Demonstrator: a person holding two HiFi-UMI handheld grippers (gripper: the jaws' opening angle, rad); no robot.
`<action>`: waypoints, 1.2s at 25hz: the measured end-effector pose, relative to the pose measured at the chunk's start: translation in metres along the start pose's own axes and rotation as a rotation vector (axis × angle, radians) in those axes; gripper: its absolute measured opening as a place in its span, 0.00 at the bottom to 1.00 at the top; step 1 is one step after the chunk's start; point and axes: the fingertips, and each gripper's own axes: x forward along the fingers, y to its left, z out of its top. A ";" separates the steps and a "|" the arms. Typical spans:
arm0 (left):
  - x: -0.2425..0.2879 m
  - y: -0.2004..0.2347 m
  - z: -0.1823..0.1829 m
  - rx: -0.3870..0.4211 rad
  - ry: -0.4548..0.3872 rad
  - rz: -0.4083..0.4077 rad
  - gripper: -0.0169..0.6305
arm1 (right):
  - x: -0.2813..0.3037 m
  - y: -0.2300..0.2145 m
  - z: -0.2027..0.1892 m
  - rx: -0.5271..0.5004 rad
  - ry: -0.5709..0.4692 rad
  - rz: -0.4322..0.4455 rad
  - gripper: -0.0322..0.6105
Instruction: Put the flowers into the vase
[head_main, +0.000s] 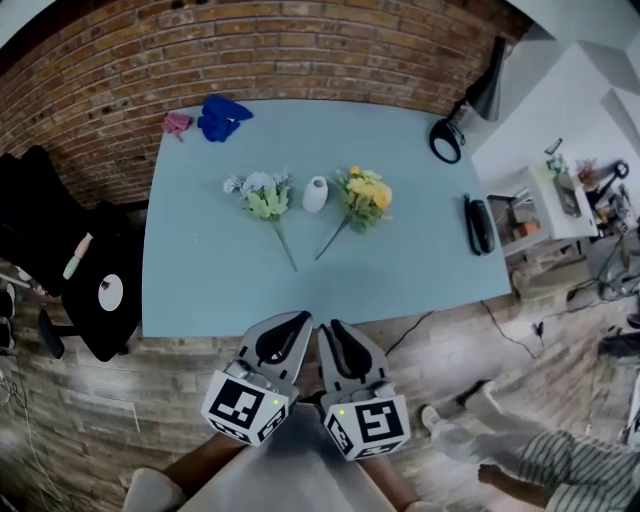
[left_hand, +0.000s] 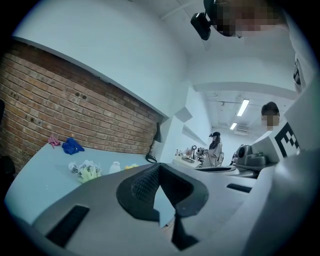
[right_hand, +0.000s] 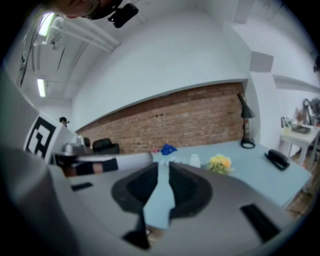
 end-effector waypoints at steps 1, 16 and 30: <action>0.002 0.004 0.000 0.003 0.005 -0.008 0.05 | 0.005 0.001 -0.001 0.003 0.007 -0.005 0.15; 0.021 0.036 -0.007 -0.039 0.038 -0.011 0.05 | 0.039 -0.008 -0.006 0.025 0.057 -0.008 0.20; 0.101 0.063 0.001 -0.009 0.083 0.036 0.05 | 0.096 -0.080 -0.002 0.038 0.175 0.024 0.21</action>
